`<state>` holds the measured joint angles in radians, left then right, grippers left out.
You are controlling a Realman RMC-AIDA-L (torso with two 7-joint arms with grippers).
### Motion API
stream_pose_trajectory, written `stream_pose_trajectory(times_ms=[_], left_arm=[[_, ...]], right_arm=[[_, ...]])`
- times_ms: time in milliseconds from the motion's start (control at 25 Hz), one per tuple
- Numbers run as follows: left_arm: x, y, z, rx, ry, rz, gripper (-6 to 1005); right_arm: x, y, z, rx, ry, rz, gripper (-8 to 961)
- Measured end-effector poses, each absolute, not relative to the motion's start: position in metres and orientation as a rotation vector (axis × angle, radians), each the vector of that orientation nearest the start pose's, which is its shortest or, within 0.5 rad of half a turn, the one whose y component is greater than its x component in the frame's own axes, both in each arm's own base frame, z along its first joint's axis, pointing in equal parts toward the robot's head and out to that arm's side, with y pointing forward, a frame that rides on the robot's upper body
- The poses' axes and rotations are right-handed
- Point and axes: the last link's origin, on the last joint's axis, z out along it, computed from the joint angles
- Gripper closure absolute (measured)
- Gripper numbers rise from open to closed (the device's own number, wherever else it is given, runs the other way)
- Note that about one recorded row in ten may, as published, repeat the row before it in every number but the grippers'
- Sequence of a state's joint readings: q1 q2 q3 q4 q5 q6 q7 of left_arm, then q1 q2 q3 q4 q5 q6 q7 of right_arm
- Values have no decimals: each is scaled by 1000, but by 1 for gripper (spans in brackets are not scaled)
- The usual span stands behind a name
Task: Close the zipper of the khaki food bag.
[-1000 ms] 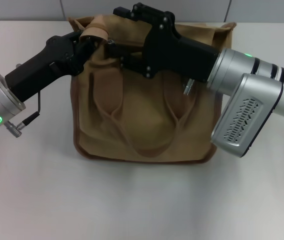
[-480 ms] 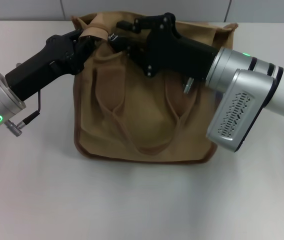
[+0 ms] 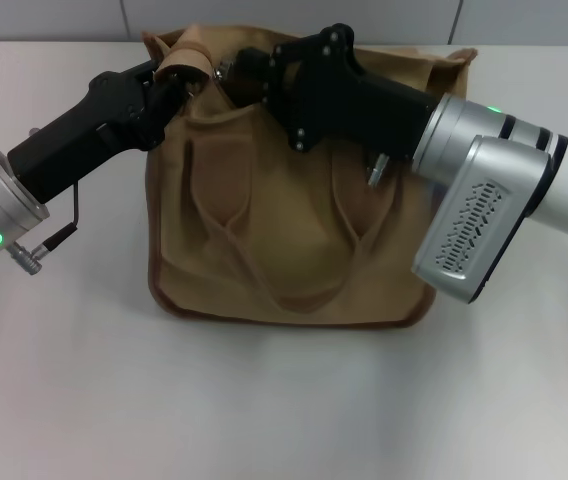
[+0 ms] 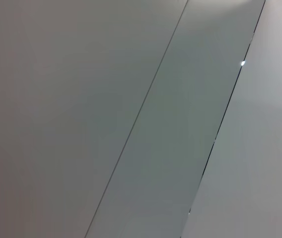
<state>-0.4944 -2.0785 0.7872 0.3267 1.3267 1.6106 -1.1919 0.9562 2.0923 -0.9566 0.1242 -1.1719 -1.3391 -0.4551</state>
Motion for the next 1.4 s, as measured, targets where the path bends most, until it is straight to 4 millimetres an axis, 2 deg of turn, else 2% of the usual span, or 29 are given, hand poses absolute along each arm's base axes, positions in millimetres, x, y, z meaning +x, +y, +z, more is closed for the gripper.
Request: stream_pose_trajectory(times_ms=[280,640,1120,1280,1320,1360,1400], left_arm=[[-246,323,2,-2241,-702,-1415,983],[-256,320,9,-2181,-722,-1421,983],[-282,310,21,-2052,-779,-1378,984],[-283,309,22,-2051,-779,-1384,984],[-282,309,21,-2053,-779,-1386,984],[-281,309,21,-2058,-777,-1393,984],[-281,309,21,-2058,-777,-1393,983]], right_arm=[[151,371,-90,-2067,-956,607,950],[167,368,-86,-2053,-861,589,951],[177,361,-84,-2058,-810,606,953],[170,351,-75,-2033,-747,771,954],[167,349,-72,-2036,-711,828,954],[162,349,-68,-2066,-595,940,954],[162,349,-68,-2066,-595,940,954]])
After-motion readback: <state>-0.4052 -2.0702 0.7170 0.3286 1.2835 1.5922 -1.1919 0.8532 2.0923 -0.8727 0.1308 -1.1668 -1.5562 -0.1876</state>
